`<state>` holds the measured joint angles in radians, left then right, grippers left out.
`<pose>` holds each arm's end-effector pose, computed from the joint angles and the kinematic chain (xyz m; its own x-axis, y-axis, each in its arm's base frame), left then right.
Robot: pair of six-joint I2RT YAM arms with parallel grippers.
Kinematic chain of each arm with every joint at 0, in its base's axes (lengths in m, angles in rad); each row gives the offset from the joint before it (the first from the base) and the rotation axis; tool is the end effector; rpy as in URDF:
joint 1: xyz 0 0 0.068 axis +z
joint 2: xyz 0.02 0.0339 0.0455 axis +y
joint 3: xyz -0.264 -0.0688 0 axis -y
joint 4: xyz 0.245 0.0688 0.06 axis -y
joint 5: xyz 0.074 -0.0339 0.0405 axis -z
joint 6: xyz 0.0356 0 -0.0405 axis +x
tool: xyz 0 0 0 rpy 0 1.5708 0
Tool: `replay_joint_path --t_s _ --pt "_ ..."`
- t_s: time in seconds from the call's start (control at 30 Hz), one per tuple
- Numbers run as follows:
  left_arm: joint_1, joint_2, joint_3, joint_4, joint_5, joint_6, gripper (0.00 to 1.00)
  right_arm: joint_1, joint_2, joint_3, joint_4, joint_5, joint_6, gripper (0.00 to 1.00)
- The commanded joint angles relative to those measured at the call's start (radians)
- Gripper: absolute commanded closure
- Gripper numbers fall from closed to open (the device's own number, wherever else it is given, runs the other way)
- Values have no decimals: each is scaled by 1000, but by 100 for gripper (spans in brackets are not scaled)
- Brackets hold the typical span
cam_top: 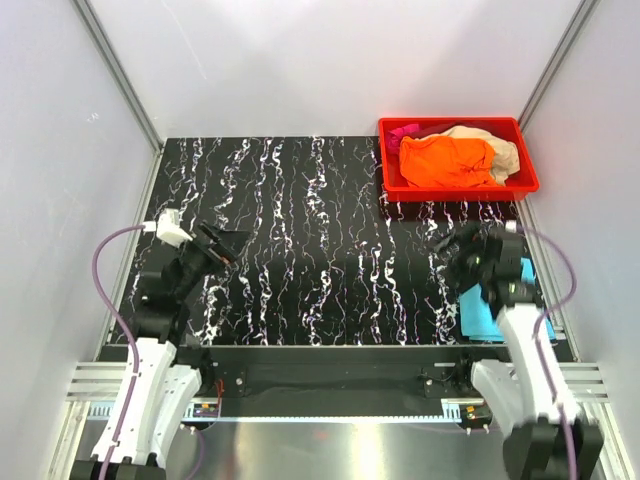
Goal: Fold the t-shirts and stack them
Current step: Grab the tshirt from the pile
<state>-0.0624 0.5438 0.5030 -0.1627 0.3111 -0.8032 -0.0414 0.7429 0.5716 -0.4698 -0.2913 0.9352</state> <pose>0.1460 -0.0200 0.2782 -0.3981 -0.6615 -0.6356 0.1039 0.6559 -0.7477 0.1641 0.0034 0.2448 -0.5079 0.7925 -0.3376 0.3679 0.5539 0.7469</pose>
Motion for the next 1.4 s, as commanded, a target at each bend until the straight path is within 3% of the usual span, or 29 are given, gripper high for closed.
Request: replay_joint_path --t_s 0.0,0.07,0.2,0.3,0.33,0.47,0.57,0.63,0.77,0.83,0.9,1.37 --pt "4 -8 92 -99 -30 128 1 -2 229 224 -140 185 -165 0" --pt "6 -2 120 -164 -78 125 1 -2 335 377 -180 280 -188 0" --pt "19 89 247 -351 -203 130 1 -6 646 614 -55 234 -315 0" --pt "19 122 339 -465 -271 197 1 -6 882 847 -43 267 -328 8" --pt "21 117 347 -466 -265 220 1 -8 944 910 -49 270 -328 12" --pt "24 114 373 -442 -155 346 1 -8 1212 1262 -52 251 -297 45" --pt "27 125 368 -408 -37 393 1 -6 1378 1433 -26 213 -247 43" --pt "30 133 359 -387 29 404 1 0 1460 1506 43 196 -221 32" --pt "35 145 362 -402 34 433 1 8 1553 1593 60 181 -124 37" --pt "39 146 362 -422 10 446 1 21 1564 1576 78 193 -102 51" --pt "41 148 362 -429 -1 461 1 32 1553 1548 117 205 -88 56" --pt "41 162 347 -403 28 463 1 78 1607 1597 114 191 5 56"
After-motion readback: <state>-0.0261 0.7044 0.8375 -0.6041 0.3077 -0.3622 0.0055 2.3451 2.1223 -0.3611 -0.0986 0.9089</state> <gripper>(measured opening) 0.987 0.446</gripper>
